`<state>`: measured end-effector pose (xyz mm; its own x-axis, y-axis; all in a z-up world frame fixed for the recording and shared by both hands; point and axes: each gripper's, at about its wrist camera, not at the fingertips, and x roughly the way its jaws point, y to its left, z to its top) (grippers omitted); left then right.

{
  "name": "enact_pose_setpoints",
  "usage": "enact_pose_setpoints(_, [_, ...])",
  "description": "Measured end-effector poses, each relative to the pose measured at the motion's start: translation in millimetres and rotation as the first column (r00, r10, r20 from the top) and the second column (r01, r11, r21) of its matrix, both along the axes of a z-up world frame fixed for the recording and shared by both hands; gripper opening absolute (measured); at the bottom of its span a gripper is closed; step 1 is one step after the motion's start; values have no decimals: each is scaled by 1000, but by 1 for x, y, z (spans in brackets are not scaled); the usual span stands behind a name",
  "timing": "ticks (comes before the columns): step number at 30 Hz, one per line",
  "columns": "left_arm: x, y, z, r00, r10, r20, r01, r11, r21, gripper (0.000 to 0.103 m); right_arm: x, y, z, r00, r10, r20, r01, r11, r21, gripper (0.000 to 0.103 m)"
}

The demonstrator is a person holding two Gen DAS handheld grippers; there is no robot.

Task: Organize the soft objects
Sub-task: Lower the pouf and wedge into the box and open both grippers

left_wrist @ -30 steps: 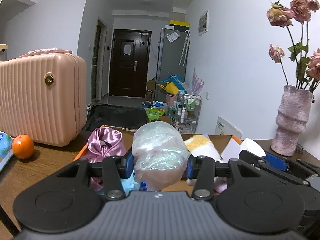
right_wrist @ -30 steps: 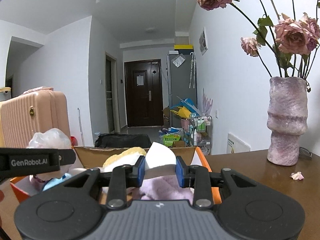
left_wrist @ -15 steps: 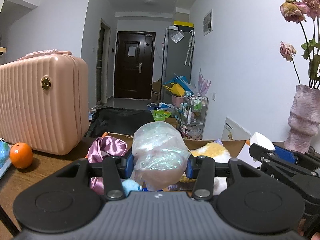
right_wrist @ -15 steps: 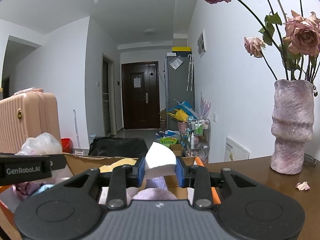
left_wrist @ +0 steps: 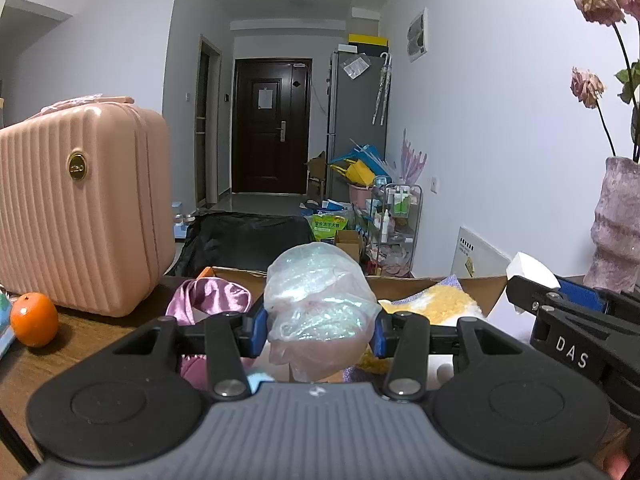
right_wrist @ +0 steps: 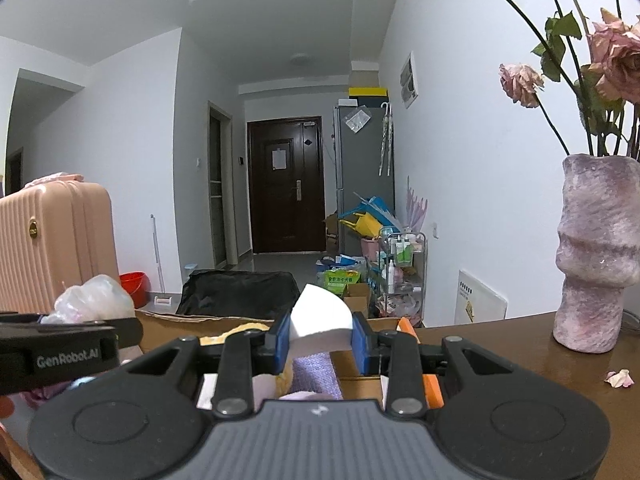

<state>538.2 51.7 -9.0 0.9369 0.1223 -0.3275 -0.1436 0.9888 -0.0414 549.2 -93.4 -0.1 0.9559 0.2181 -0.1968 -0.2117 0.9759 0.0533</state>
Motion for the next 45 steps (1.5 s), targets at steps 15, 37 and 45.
enact_pose_setpoints(15, [10, -1, -6, 1000, 2, -15, -2, 1000, 2, 73, 7, -5, -4, 999, -12, -35, 12, 1000, 18, 41])
enact_pose_setpoints(37, [-1, 10, 2, 990, 135, 45, -135, 991, -8, 103, -4, -10, -1, 998, -60, 16, 60, 997, 45, 103])
enact_pose_setpoints(45, [-4, 10, 1, 988, 145, 53, -145, 989, -9, 103, -10, -11, -2, 999, -50, 21, 49, 998, 47, 103])
